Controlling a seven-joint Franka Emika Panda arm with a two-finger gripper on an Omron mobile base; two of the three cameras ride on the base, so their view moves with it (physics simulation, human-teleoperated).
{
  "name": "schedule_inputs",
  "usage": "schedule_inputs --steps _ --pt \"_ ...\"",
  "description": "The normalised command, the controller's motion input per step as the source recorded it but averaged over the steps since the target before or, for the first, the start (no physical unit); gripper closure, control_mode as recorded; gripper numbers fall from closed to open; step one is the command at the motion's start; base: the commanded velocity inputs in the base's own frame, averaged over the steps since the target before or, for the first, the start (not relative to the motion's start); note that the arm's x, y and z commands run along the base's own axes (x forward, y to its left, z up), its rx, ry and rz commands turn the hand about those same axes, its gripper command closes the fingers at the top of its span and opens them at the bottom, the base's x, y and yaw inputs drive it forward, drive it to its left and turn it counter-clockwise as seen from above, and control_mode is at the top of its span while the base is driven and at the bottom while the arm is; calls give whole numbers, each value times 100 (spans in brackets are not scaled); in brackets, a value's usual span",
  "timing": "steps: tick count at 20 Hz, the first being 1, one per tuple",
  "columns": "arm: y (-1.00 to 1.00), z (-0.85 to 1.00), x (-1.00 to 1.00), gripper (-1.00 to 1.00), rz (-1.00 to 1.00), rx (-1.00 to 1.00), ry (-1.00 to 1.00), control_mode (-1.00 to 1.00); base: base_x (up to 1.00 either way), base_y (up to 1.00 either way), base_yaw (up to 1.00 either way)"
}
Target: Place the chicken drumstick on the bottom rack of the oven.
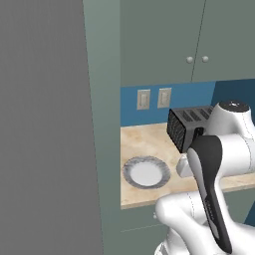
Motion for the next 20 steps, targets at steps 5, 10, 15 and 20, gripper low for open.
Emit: schedule_inputs --steps 5,10,15,20 --pt "0 0 0 100 0 0 0 -100 0 0 0" --pt "0 0 0 100 0 0 0 100 0 0 0" --pt "0 0 0 100 0 0 0 100 -82 9 -1" --pt "0 0 0 100 0 0 0 100 -73 68 0"
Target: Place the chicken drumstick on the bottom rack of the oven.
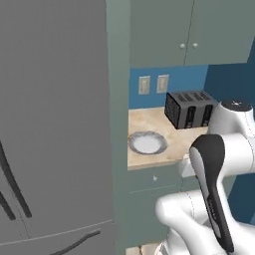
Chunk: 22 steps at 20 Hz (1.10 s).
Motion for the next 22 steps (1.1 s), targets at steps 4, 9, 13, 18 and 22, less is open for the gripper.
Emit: schedule_inputs --steps 4,9,13,18,22 --pt "0 0 0 100 0 0 0 100 -26 100 8" --pt "0 0 0 100 0 0 0 100 -19 100 16" --pt "0 0 0 100 0 0 0 100 -14 100 18" --pt "0 0 0 100 0 0 0 100 -26 100 27" --pt "0 0 0 100 0 0 0 100 -5 100 33"
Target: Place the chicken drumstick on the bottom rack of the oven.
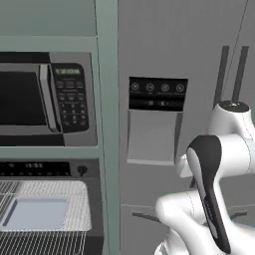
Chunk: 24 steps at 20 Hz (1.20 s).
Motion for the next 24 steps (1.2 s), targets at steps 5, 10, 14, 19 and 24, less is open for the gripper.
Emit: schedule_inputs --steps 5,10,14,19,24 --pt "0 0 0 100 0 0 0 100 9 55 29" --pt "0 0 0 100 0 0 0 100 45 25 15" --pt "0 0 0 100 0 0 0 100 60 25 2" --pt "0 0 0 100 0 0 0 100 48 45 0" --pt "0 0 0 100 0 0 0 100 34 54 0"
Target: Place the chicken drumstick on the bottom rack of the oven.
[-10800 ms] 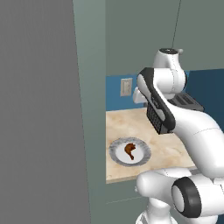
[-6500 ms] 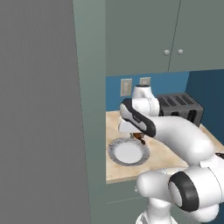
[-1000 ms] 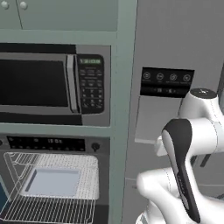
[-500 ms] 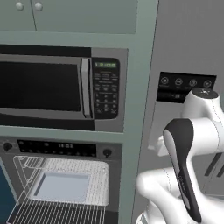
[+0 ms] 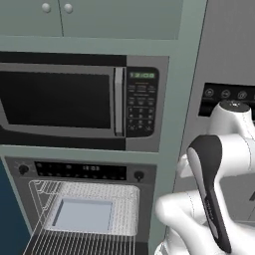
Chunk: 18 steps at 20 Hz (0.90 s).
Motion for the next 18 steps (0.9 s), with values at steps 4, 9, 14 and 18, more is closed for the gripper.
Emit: schedule_inputs --steps 4,9,14,18 --pt "24 -3 7 100 0 0 -2 -100 10 13 0" --pt "78 0 11 100 -3 0 -6 -100 0 0 0" --pt "100 -19 20 100 -7 -2 -7 -100 0 0 0" --pt "100 -52 34 100 -14 -2 -8 -100 0 0 0"
